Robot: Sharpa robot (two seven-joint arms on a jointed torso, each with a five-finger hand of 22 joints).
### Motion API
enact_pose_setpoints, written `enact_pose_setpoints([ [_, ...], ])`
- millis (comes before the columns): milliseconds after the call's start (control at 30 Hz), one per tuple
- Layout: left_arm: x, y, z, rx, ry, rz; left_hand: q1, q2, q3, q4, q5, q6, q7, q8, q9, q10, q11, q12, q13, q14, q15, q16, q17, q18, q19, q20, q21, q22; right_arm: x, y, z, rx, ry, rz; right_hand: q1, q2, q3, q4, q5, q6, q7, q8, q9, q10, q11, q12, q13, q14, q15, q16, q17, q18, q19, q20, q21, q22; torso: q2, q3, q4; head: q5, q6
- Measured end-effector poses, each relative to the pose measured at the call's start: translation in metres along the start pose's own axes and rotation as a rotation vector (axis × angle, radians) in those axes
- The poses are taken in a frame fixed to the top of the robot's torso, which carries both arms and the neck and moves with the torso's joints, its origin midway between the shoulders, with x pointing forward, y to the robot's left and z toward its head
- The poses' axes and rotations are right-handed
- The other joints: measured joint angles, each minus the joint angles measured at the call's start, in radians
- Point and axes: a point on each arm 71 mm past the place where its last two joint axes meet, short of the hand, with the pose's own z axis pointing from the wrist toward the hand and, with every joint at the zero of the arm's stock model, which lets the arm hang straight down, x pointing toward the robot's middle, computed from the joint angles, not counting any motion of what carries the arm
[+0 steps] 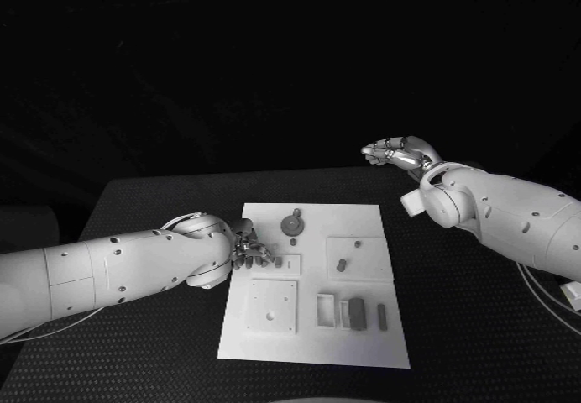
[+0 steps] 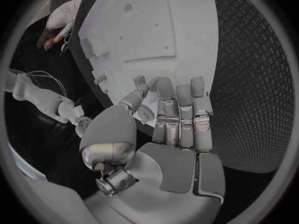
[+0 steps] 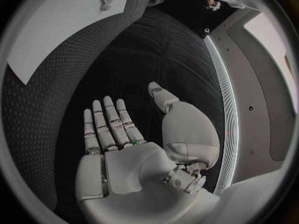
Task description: Assemble the parts on the task board
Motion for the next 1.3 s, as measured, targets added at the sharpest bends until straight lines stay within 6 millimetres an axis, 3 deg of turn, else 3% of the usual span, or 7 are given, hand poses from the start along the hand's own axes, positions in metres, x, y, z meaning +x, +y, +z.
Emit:
enact_pose_setpoints([
  [200, -0.001, 0.002, 0.000, -0.003, 0.000, 0.000, 0.019, 0.018, -0.006, -0.019, 0.000, 0.000, 0.000, 0.000, 0.001, 0.000, 0.000, 0.000, 0.001, 0.000, 0.000, 0.000, 0.001, 0.006, 0.000, 0.000, 0.004, 0.000, 0.000, 0.000, 0.000, 0.001, 0.000, 0.000, 0.000, 0.000, 0.000, 0.000, 0.000, 0.000, 0.000, 0.000, 0.000, 0.000, 0.000, 0.000, 0.000, 0.000, 0.000, 0.000, 0.000, 0.000, 0.000, 0.000, 0.000, 0.000, 0.000, -0.0001, 0.0001, -0.001, 0.000],
  [467, -0.001, 0.003, 0.000, -0.005, 0.000, 0.000, 0.018, 0.017, -0.011, -0.022, 0.000, 0.000, 0.000, 0.000, 0.001, 0.000, 0.000, 0.000, 0.001, 0.000, 0.000, 0.000, 0.001, 0.006, 0.000, 0.000, 0.004, 0.000, 0.000, 0.000, 0.000, 0.001, 0.000, 0.000, 0.000, 0.000, 0.000, 0.000, 0.000, 0.000, 0.000, 0.000, 0.000, 0.000, 0.000, 0.000, 0.000, 0.000, 0.000, 0.000, 0.000, 0.000, 0.000, 0.000, 0.000, 0.000, 0.000, -0.0004, 0.0004, -0.002, 0.000],
  [700, -0.001, 0.003, 0.000, -0.004, 0.001, -0.001, -0.026, -0.026, -0.028, 0.016, -0.035, -0.004, 0.004, -0.005, 0.001, -0.001, 0.001, 0.000, 0.001, 0.000, 0.000, 0.000, 0.001, 0.006, -0.004, -0.004, 0.004, 0.000, 0.000, 0.000, 0.000, 0.001, 0.001, 0.000, 0.000, 0.000, 0.000, 0.000, 0.000, 0.000, 0.000, 0.000, -0.001, 0.000, 0.000, 0.000, 0.000, -0.003, 0.003, -0.004, 0.000, 0.000, 0.000, 0.000, -0.004, 0.000, 0.000, -0.0008, 0.0005, -0.001, 0.000],
  [900, -0.001, 0.003, 0.000, -0.004, -0.001, -0.003, -0.062, -0.062, -0.029, 0.063, -0.035, -0.004, 0.004, -0.005, 0.005, -0.006, 0.003, 0.000, 0.001, 0.000, 0.000, 0.000, 0.001, 0.005, -0.006, -0.002, 0.004, 0.000, 0.000, -0.001, 0.000, 0.001, 0.001, 0.000, 0.000, 0.000, 0.000, 0.000, 0.000, 0.000, 0.000, 0.000, -0.001, 0.000, 0.000, 0.000, 0.000, -0.003, 0.003, -0.004, 0.001, 0.000, 0.000, 0.000, -0.004, -0.001, 0.000, 0.0000, 0.0004, 0.000, 0.000],
  [1033, -0.001, 0.004, 0.000, -0.007, -0.003, -0.005, -0.081, -0.055, -0.092, 0.035, -0.035, -0.018, 0.007, -0.008, 0.010, -0.018, 0.002, 0.000, 0.002, -0.009, -0.002, 0.000, 0.001, 0.005, -0.017, -0.002, -0.001, 0.000, 0.000, -0.001, 0.000, 0.001, 0.001, 0.001, 0.000, 0.000, 0.000, 0.000, 0.000, -0.003, 0.003, 0.000, -0.001, 0.000, 0.000, 0.000, 0.000, -0.003, 0.003, -0.004, 0.001, 0.000, 0.000, 0.000, -0.004, -0.001, 0.000, 0.0006, -0.0001, 0.000, 0.001],
  [1167, -0.003, 0.010, -0.002, -0.014, -0.010, -0.012, -0.107, -0.082, -0.112, 0.035, -0.035, -0.039, 0.015, -0.020, 0.007, -0.024, 0.006, 0.000, 0.002, -0.013, -0.005, 0.000, 0.001, 0.005, -0.017, -0.002, -0.006, 0.001, 0.001, -0.002, 0.000, 0.003, 0.001, 0.001, 0.000, 0.000, 0.000, 0.000, 0.000, -0.003, 0.003, 0.000, -0.001, 0.000, 0.000, 0.000, 0.000, -0.003, 0.003, -0.004, 0.001, 0.000, 0.000, 0.000, -0.004, -0.005, 0.000, 0.0008, -0.0007, 0.000, 0.002],
  [1300, -0.007, 0.015, -0.004, -0.007, -0.021, -0.038, -0.108, -0.115, -0.100, 0.047, -0.035, -0.110, 0.036, -0.059, -0.005, -0.055, 0.029, -0.009, 0.002, -0.042, -0.001, -0.009, 0.001, 0.005, -0.034, 0.001, -0.024, 0.001, 0.001, -0.003, -0.001, 0.006, 0.000, 0.001, 0.000, 0.000, 0.000, 0.000, 0.000, -0.003, 0.003, 0.003, -0.001, 0.000, 0.000, -0.004, 0.000, -0.003, 0.003, -0.004, 0.001, 0.000, 0.000, 0.000, -0.004, -0.005, 0.000, 0.0007, -0.0012, -0.002, 0.004],
])
